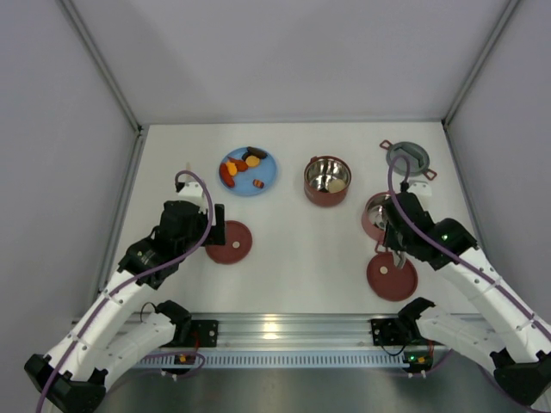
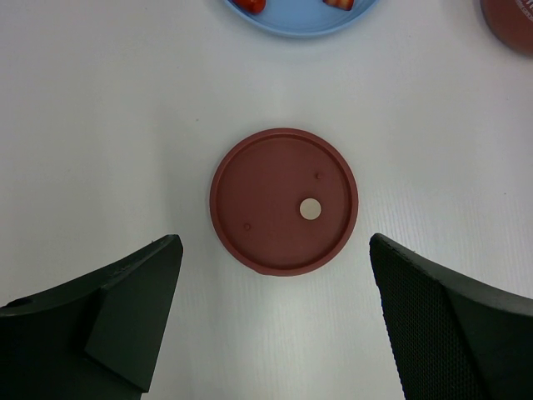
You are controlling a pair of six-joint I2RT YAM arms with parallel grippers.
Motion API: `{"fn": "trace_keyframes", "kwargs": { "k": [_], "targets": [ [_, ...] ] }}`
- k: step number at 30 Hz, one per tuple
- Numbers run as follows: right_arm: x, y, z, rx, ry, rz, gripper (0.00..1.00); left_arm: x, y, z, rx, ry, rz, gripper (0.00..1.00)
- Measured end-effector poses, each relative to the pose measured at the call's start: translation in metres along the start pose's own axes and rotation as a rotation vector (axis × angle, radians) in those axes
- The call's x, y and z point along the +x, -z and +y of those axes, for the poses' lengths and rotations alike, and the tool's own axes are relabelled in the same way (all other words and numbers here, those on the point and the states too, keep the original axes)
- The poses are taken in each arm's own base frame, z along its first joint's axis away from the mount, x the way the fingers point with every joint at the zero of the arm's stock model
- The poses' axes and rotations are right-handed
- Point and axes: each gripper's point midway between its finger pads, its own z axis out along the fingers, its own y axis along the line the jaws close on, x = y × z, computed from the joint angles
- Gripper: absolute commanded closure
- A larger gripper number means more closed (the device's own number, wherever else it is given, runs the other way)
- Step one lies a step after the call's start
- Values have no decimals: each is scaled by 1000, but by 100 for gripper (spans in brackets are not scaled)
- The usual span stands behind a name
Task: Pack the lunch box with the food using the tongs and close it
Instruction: Place the fake food in the packing box.
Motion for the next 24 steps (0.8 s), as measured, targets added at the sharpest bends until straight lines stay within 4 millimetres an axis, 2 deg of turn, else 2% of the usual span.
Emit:
{"fn": "trace_keyframes", "kwargs": {
  "k": [9,17,21,24],
  "targets": [
    [-2,-1,5,-21,8,0,59,0,0,0,2,-1,0,1],
    [-5,2,5,-30,25,0,60,0,0,0,1,-1,0,1],
    [-30,16,15,-69,21,-35,63,0,0,-1,2,-1,1,1],
    [-63,33,32,-130,12,-79,64,0,0,0,1,-1,1,1]
  ]
}}
